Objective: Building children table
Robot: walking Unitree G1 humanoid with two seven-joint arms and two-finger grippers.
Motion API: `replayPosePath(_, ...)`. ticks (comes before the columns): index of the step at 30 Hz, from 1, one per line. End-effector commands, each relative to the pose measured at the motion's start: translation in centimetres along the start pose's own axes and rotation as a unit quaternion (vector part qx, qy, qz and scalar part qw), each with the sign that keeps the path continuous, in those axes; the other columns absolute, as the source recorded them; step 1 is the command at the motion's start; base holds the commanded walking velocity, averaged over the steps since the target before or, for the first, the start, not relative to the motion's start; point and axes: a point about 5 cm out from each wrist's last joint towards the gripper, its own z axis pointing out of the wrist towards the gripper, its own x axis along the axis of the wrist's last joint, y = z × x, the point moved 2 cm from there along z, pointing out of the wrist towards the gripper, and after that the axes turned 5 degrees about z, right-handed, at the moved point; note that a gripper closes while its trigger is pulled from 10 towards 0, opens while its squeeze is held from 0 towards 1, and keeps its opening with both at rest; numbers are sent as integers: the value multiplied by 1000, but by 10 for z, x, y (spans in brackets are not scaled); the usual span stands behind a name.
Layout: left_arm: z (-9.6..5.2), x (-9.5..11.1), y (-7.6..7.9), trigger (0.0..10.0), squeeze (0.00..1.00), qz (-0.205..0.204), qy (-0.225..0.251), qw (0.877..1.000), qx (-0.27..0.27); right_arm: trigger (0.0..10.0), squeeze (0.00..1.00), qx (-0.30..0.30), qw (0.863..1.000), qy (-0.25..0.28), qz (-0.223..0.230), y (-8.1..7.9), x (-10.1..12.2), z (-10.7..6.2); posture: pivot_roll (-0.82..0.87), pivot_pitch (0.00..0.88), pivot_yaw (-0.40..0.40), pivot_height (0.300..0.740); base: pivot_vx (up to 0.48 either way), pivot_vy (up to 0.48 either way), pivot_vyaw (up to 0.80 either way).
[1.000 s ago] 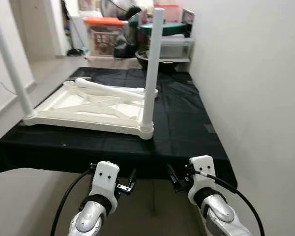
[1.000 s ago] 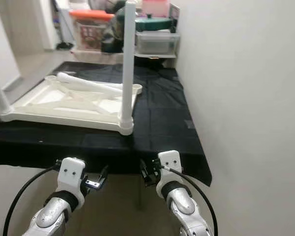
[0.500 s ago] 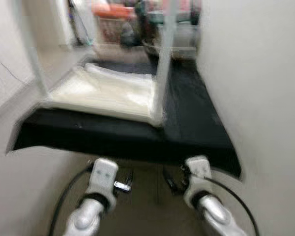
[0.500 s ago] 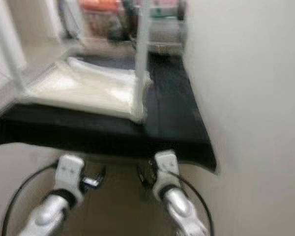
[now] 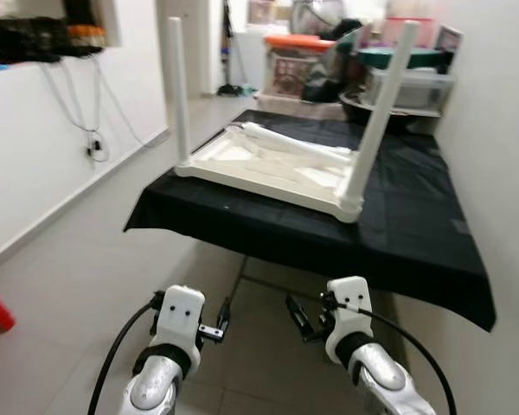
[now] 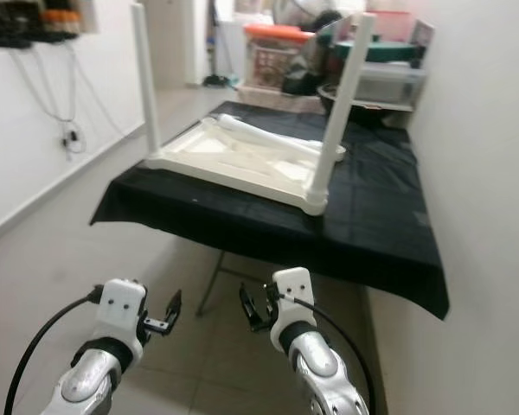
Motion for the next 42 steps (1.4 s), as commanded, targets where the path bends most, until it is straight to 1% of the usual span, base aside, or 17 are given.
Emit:
replayPosePath(1, 1, 0, 1, 10000, 0, 6, 3, 1000, -3, 10000, 0, -3, 1000, 6, -5, 1, 2, 0, 41, 0, -51, 740, 0, 0, 0)
replayPosePath(5, 1, 6, 3, 10000, 0, 19, 21, 1000, -8, 10000, 0, -4, 1000, 11, -5, 0, 4, 1, 40, 0, -47, 740, 0, 0, -777)
replayPosePath(13, 3, 6, 3, 10000, 0, 20, 21, 1000, -10, 10000, 0, -2, 1000, 22, -5, -4, 8, 6, 38, 0, -39, 740, 0, 0, -776)
replayPosePath(19, 7, 5, 4, 10000, 0, 23, 22, 999, -15, 10000, 0, -9, 1000, 28, 0, -4, 9, 9, 34, 0, -34, 740, -431, 0, -765)
replayPosePath(23, 8, 4, 4, 10000, 0, 26, 20, 999, -16, 10000, 0, -13, 1000, 28, 1, -3, 9, 11, 32, 0, -33, 740, -480, 0, 0)
replayPosePath(27, 10, 5, 5, 10000, 0, 32, 22, 999, -15, 10000, 0, -16, 1000, 26, -5, -3, 9, 13, 32, 0, -32, 740, 0, 0, 0)
replayPosePath(41, 10, 6, 4, 10000, 0, 32, 26, 999, -13, 10000, 0, -20, 999, 26, -8, -2, 8, 14, 32, 0, -37, 740, 0, 0, 0)
replayPosePath(42, 10, 6, 4, 10000, 0, 32, 26, 999, -13, 10000, 0, -21, 999, 24, -8, -1, 8, 14, 33, 0, -39, 740, 0, 0, -800)
